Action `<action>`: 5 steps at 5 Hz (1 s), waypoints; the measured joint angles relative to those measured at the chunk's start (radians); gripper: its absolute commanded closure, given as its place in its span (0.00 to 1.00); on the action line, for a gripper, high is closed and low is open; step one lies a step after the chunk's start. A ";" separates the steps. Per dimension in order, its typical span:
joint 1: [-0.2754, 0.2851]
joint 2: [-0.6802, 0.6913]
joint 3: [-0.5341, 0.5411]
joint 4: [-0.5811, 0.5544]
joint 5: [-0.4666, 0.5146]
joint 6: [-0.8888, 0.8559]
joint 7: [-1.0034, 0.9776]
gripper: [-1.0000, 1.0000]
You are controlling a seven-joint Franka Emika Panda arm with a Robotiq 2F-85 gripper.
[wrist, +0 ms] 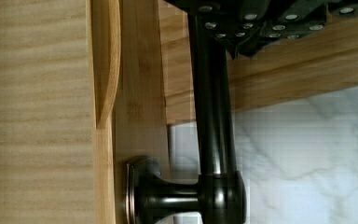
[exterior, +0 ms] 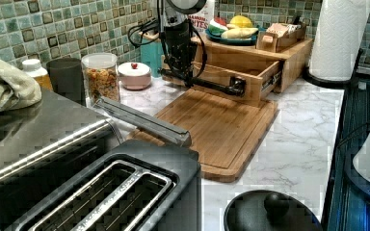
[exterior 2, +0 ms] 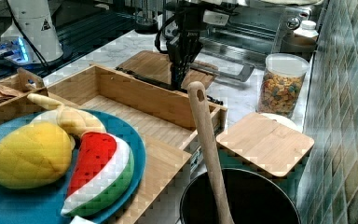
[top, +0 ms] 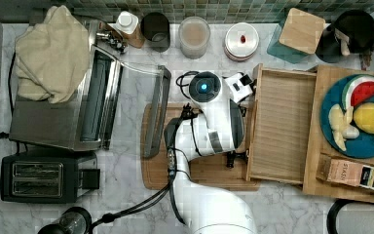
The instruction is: Close the drawer.
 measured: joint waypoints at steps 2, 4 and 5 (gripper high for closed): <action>-0.063 0.000 -0.060 -0.020 -0.103 0.057 -0.150 1.00; -0.171 -0.001 -0.098 -0.020 -0.104 0.102 -0.236 1.00; -0.169 -0.001 -0.123 -0.020 -0.104 0.112 -0.253 1.00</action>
